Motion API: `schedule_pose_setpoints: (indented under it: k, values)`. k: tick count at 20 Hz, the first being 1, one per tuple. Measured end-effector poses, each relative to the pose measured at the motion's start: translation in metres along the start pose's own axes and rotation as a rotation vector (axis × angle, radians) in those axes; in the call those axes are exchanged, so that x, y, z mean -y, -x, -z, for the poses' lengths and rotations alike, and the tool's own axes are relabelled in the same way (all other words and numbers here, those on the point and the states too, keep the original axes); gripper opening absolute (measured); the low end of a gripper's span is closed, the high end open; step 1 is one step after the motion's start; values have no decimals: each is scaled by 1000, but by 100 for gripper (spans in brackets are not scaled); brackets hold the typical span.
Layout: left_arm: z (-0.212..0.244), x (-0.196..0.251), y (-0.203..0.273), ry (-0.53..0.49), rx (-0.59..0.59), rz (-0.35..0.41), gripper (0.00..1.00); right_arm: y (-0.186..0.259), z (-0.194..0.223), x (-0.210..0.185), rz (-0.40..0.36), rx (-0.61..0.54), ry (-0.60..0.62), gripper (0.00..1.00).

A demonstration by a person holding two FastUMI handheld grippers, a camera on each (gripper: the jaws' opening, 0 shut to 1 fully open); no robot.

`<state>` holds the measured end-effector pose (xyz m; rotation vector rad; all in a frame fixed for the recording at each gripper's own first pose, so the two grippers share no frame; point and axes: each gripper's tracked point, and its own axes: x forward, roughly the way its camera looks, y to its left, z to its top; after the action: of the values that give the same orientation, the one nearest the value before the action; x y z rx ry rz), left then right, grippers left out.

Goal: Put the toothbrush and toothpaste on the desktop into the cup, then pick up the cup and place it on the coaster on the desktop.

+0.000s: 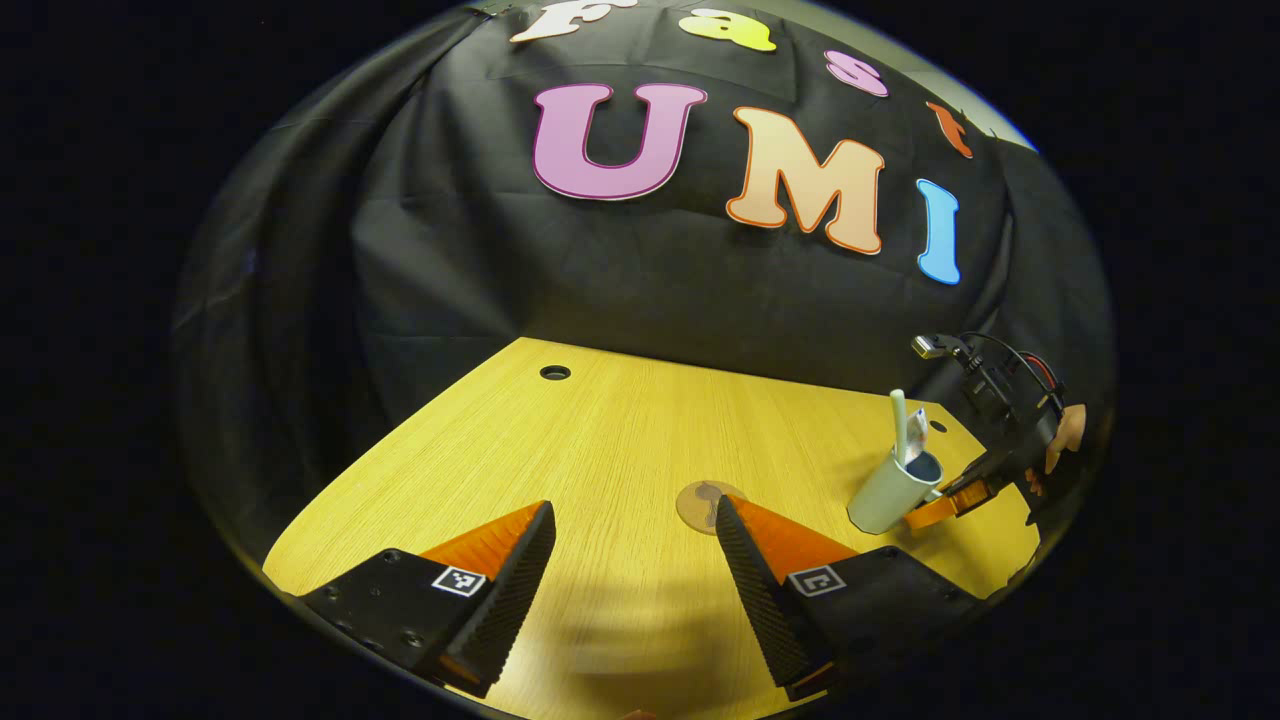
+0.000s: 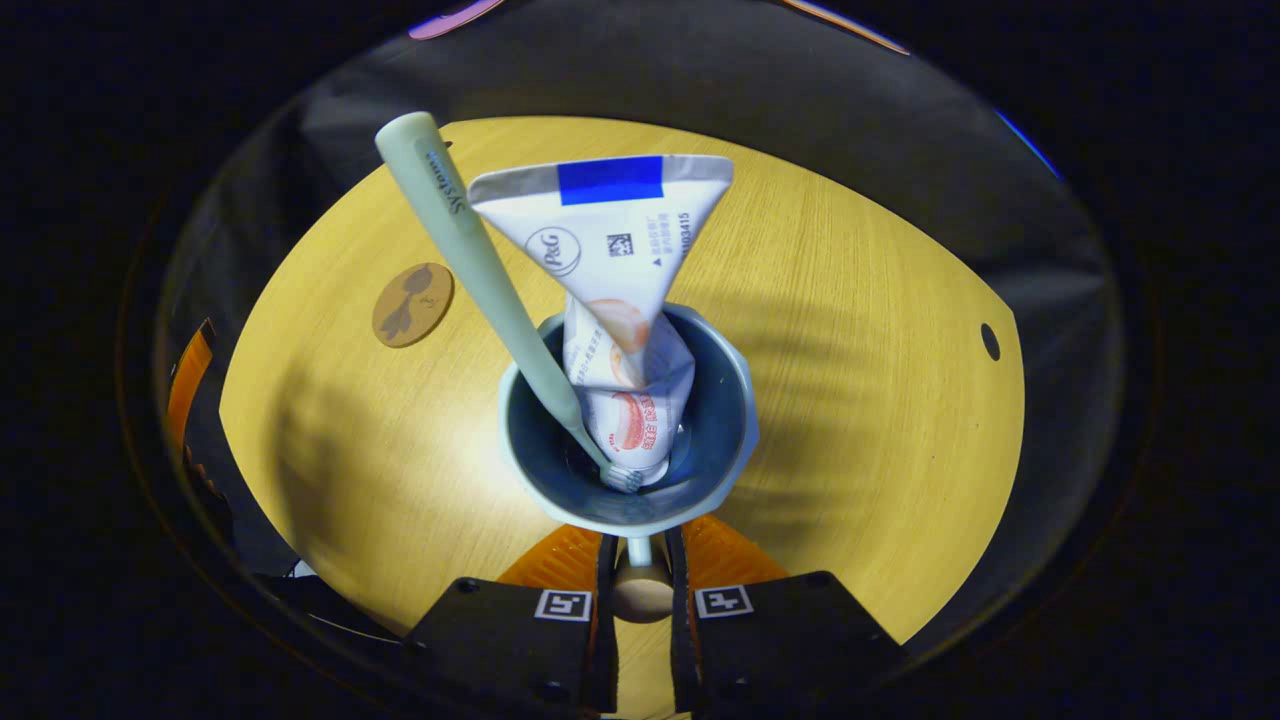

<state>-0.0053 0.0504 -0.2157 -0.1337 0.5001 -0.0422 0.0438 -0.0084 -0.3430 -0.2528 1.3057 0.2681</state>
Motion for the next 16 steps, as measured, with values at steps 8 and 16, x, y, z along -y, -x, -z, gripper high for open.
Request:
schedule_pose_setpoints:
  k: [8,16]
  values:
    - [0,-27,-8,0,-10,6,93,6,-5,-2,-70,45,4,23]
    - [3,-71,-10,39,-24,-28,93,1,-7,-4,-143,80,20,23]
